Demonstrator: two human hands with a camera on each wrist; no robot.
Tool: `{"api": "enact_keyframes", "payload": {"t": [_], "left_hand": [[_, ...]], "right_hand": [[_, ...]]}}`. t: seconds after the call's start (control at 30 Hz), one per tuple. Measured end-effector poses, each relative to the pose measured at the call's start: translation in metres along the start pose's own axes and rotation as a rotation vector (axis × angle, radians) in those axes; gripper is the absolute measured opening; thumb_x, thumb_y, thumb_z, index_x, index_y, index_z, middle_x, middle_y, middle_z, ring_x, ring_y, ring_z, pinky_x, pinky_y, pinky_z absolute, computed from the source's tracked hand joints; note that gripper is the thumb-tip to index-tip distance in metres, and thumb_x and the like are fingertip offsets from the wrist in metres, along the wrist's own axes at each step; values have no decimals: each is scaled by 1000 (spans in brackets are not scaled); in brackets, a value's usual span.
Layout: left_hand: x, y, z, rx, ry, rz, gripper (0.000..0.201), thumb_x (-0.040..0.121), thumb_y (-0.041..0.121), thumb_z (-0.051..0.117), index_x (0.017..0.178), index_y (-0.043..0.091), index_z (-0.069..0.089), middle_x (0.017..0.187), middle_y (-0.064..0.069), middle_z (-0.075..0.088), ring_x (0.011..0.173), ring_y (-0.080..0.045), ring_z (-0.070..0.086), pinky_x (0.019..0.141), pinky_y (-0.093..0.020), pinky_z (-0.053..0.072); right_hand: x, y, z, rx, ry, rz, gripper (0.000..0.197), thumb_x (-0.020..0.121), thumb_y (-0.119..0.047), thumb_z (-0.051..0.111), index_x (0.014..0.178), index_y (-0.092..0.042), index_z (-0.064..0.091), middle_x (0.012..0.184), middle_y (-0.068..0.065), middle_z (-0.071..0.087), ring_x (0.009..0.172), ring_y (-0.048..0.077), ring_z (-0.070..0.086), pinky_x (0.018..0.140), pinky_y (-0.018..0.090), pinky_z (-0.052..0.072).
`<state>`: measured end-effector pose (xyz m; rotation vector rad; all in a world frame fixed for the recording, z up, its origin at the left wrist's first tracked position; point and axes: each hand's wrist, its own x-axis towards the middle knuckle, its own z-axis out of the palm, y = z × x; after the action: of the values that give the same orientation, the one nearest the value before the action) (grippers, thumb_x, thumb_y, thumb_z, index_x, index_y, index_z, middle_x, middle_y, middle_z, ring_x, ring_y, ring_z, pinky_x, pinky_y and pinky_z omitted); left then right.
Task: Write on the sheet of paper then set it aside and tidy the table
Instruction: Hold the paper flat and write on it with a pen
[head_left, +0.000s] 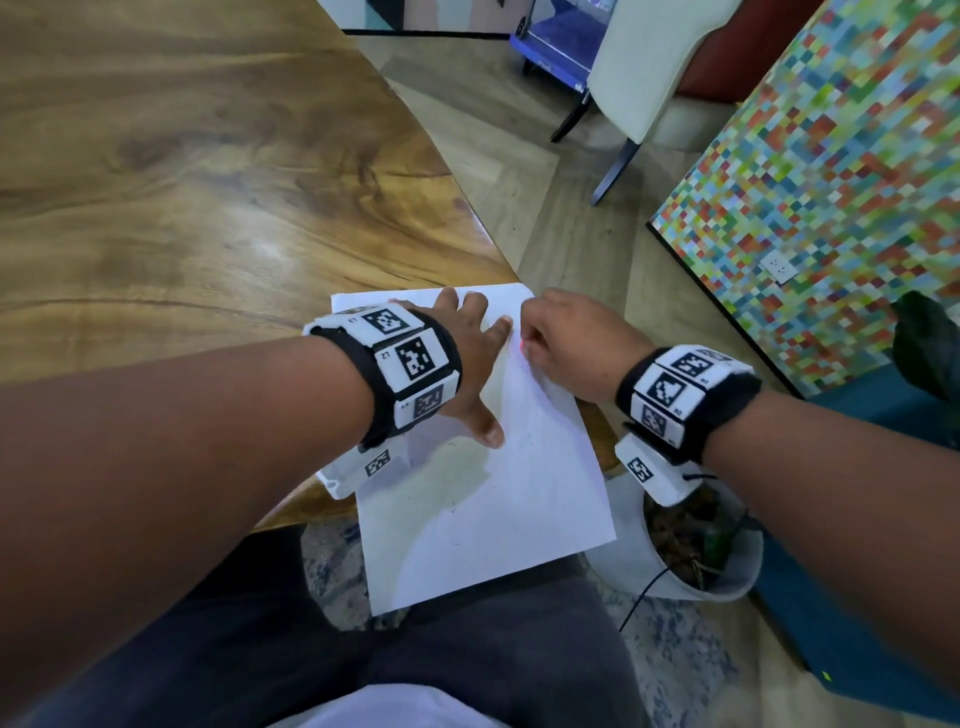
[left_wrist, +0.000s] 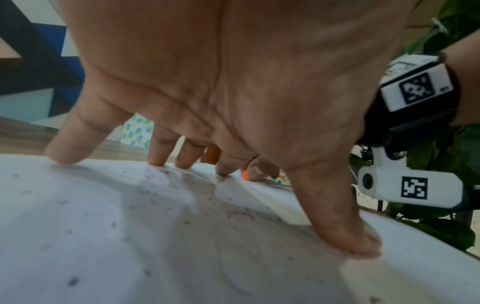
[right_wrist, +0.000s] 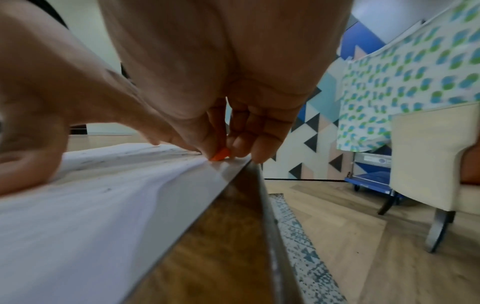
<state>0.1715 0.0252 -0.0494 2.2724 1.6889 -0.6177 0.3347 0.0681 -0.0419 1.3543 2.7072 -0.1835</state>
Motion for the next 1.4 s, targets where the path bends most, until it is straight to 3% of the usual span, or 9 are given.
{"api": "enact_keyframes", "payload": {"t": [0.1, 0.2, 0.33, 0.57, 0.7, 0.8, 0.97, 1.23, 1.4], "left_hand": [[0, 0, 0, -3, 11, 2, 136, 61, 88, 68, 162, 25, 2, 150, -7, 24, 142, -34, 23, 93, -58, 44], [-1, -1, 0, -12, 16, 5, 137, 62, 87, 68, 162, 24, -1, 152, -8, 21, 143, -35, 22, 90, -56, 46], [0, -2, 0, -26, -10, 19, 138, 64, 86, 68, 162, 24, -6, 168, -10, -5, 151, -41, 7, 100, -62, 41], [1, -3, 0, -46, -16, 15, 137, 64, 86, 69, 162, 24, -5, 169, -3, -11, 153, -38, 3, 103, -72, 35], [0, -4, -1, -26, -7, 19, 141, 61, 88, 68, 162, 24, -7, 169, -3, -3, 151, -37, 9, 102, -68, 39], [2, -5, -1, -22, -3, 19, 140, 59, 89, 68, 162, 25, -1, 166, -2, 7, 148, -37, 13, 100, -65, 41], [4, -6, 0, -13, -9, 14, 142, 58, 90, 66, 161, 25, -7, 167, 0, 1, 149, -36, 8, 100, -68, 40], [6, -5, 1, -5, -2, 17, 143, 57, 91, 67, 162, 27, -7, 165, -1, 7, 148, -35, 12, 98, -67, 42], [7, -5, 0, 8, 1, 27, 143, 58, 92, 65, 162, 23, -6, 168, -7, 0, 154, -35, 0, 113, -72, 18]], "right_hand": [[2, -1, -1, 21, -11, 16, 9, 92, -24, 52, 91, -16, 56, 93, 4, 54, 85, 26, 56, 76, 42, 50], [-18, -8, 4, 14, -61, -130, 9, 91, -25, 52, 88, -17, 56, 90, 1, 53, 80, 25, 55, 71, 43, 49], [-35, -10, 6, 1, -130, -272, 11, 91, -26, 53, 85, -18, 56, 87, -3, 49, 76, 23, 54, 66, 40, 46], [19, 6, 2, 16, 20, -38, 8, 93, -28, 53, 88, -21, 53, 89, -1, 50, 84, 23, 55, 72, 35, 46], [33, 10, -2, 29, 17, 60, 11, 94, -30, 55, 89, -20, 56, 91, 0, 55, 86, 21, 54, 72, 33, 45], [19, 5, -3, 25, -12, -7, 9, 93, -27, 53, 89, -20, 55, 91, 1, 53, 85, 23, 55, 74, 37, 48], [-11, -2, 3, -5, -121, -184, 7, 89, -25, 49, 82, -23, 48, 84, -2, 48, 76, 22, 53, 69, 42, 48], [36, 15, -2, -21, 12, -7, 11, 96, -28, 52, 89, -21, 49, 91, 1, 51, 84, 22, 52, 69, 33, 40], [7, 12, -5, -35, -45, -114, 10, 95, -24, 49, 92, -18, 55, 91, 1, 51, 83, 23, 53, 72, 40, 47]]}}
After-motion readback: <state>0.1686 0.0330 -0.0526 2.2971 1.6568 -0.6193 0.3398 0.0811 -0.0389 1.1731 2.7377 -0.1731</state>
